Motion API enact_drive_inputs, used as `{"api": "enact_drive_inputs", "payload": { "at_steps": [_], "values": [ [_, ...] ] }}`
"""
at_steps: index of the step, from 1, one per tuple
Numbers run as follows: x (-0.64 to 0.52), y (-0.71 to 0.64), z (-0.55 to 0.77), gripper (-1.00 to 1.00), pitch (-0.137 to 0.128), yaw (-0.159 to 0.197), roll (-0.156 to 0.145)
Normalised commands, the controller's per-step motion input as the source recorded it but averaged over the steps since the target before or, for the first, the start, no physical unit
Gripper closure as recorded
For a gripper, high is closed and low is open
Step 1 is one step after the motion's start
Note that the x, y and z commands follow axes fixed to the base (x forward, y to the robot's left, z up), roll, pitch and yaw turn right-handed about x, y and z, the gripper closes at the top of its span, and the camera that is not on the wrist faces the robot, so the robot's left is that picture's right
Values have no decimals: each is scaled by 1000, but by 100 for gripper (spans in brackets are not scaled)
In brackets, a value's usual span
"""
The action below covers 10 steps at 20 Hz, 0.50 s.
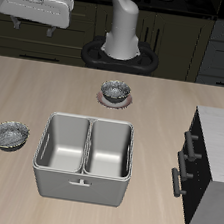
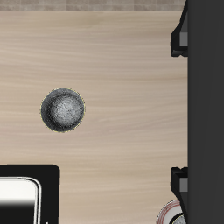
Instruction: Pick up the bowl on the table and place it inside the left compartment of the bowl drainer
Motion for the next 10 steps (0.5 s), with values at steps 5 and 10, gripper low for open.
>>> {"api": "enact_drive_inputs", "payload": {
  "at_steps": [5, 10],
  "values": [
    [29, -497, 57, -100, 4, -30, -23],
    [34, -442, 52, -100, -21, 9, -46]
  ]
}}
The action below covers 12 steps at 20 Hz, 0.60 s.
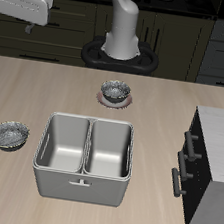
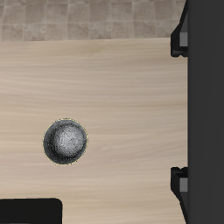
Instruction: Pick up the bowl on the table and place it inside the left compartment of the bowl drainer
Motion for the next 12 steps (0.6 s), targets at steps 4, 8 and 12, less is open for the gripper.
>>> {"api": "enact_drive_inputs", "payload": {
  "at_steps": [4, 8, 12],
  "values": [
    [-7, -388, 6, -100, -3, -12, -68],
    [19, -68, 38, -100, -16, -20, -12],
    [180, 136, 99, -100, -18, 4, 0]
  ]
}}
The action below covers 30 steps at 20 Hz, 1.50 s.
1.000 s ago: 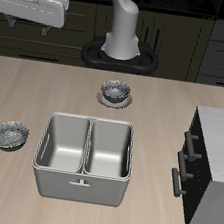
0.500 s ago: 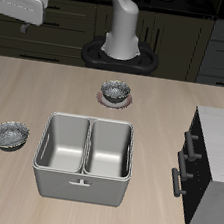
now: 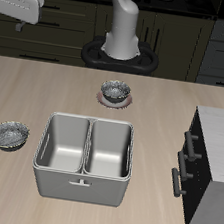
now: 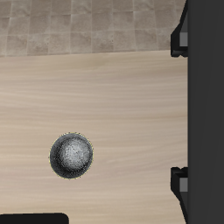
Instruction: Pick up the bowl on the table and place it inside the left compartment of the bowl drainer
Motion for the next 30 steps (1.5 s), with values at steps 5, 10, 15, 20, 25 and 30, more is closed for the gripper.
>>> {"api": "enact_drive_inputs", "payload": {
  "at_steps": [5, 10, 15, 20, 25, 30],
  "values": [
    [274, 99, 161, -100, -16, 5, -19],
    [351, 119, 109, -100, -9, 28, -27],
    [339, 71, 40, -100, 6, 25, -13],
    [389, 12, 78, -100, -8, 11, -16],
    [266, 76, 10, -100, 3, 3, 10],
    [363, 248, 15, -100, -7, 20, 11]
  ]
}}
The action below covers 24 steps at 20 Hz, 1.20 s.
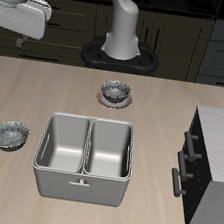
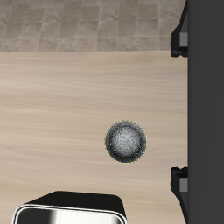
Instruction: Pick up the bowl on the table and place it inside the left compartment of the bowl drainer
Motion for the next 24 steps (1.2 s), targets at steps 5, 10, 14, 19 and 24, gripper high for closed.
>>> {"api": "enact_drive_inputs", "payload": {
  "at_steps": [5, 10, 14, 19, 24],
  "values": [
    [162, 83, -24, -100, 5, 10, -1],
    [178, 107, -180, -100, 20, 18, -3],
    [95, 5, -214, -100, 21, 15, -7],
    [60, 15, -336, -100, 45, 3, 9],
    [84, -75, -428, -100, 50, 14, -15]
  ]
}}
